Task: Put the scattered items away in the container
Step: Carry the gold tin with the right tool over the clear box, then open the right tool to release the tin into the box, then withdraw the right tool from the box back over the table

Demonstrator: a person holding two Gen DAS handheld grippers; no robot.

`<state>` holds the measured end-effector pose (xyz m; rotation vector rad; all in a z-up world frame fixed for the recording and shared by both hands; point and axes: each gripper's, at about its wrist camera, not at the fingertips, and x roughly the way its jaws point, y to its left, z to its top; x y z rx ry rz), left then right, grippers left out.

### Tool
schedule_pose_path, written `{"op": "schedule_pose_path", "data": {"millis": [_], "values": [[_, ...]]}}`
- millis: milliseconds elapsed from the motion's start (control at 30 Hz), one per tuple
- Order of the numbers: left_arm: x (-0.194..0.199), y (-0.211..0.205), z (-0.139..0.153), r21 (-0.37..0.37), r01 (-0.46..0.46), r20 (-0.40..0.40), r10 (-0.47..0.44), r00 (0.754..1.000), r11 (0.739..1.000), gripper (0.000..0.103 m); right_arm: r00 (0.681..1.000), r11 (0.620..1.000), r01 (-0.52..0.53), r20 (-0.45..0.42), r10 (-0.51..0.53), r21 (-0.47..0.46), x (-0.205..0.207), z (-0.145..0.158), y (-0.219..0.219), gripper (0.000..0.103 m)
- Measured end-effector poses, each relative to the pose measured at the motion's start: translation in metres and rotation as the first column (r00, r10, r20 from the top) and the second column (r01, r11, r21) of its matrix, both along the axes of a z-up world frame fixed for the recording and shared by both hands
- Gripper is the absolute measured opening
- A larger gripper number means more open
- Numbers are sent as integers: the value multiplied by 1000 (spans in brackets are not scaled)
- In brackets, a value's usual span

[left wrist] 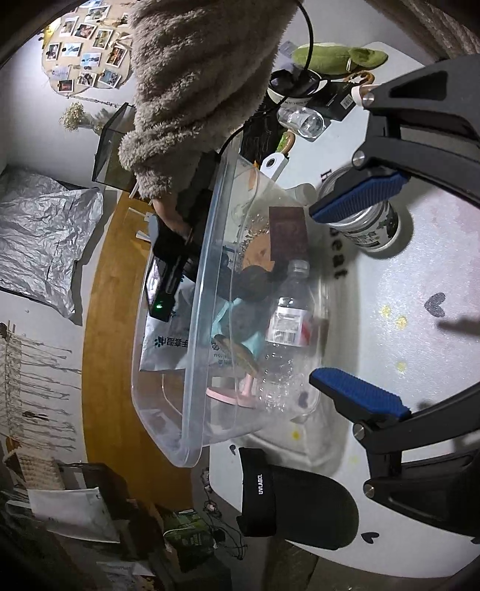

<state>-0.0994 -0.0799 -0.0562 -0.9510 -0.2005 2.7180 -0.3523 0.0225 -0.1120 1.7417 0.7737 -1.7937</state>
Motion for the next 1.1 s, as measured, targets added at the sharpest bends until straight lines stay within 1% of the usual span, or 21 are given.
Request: {"op": "schedule_pose_path", "data": {"millis": [33,100,133,167,200,300,400,433,500,600,633,667,733,767,833,900,933,1000,1033,1100], "values": [[-1,0,0,-3,-2,-1,2,1000,1000,81,1000,1000,-4,-4,4,-8,0,3,0,94],[-3,1,1,-9,-5,-2,5,1000,1000,81,1000,1000,-12,-14,12,-18,0,10,-1,94],[-4,1,2,-12,-7,-2,7,1000,1000,87,1000,1000,-13,-23,13,-18,0,13,-2,94],[-5,1,2,-15,-8,-3,8,1000,1000,98,999,1000,-18,-42,17,-23,1,20,-1,94],[-7,2,2,-18,-10,-3,10,1000,1000,101,998,999,-24,-61,22,-29,3,27,0,94],[-7,1,5,-23,-14,-9,13,1000,1000,102,993,998,-34,-115,28,-50,8,49,2,94],[-8,0,7,-29,-16,-6,16,1000,999,102,984,995,-37,-175,20,-95,13,80,8,95],[-7,0,8,-30,-17,-4,16,1000,999,102,981,993,-36,-195,14,-112,14,91,11,102],[-6,0,10,-30,-18,0,18,1000,999,102,970,987,-29,-242,-11,-159,18,117,17,103],[-4,-1,12,-31,-20,5,20,1000,999,103,948,969,8,-307,-86,-247,25,151,31,103],[-3,0,13,-34,-21,5,21,1000,999,103,935,956,21,-334,-122,-291,33,169,40,103],[-1,0,14,-38,-21,5,21,1000,999,103,923,945,27,-354,-149,-327,38,175,41,103],[2,1,17,-49,-26,0,26,1000,998,103,896,907,32,-391,-212,-419,54,192,50,103],[4,2,18,-56,-28,-4,28,1000,998,103,877,877,33,-407,-256,-480,66,203,61,103],[9,3,20,-70,-35,-10,34,999,997,103,829,800,30,-432,-355,-599,93,221,88,103],[13,4,20,-75,-38,-20,36,999,996,103,784,732,24,-441,-436,-681,120,228,111,103],[16,5,20,-75,-36,-25,35,999,996,103,773,712,23,-439,-458,-702,133,227,118,103],[19,6,20,-80,-33,-23,31,999,996,103,772,718,17,-447,-451,-695,154,219,125,103],[21,7,19,-82,-29,-18,27,999,996,103,765,730,10,-465,-446,-683,166,217,129,103],[25,10,19,-84,-19,-11,18,1000,996,103,720,751,-3,-523,-457,-660,194,208,138,103]]}}
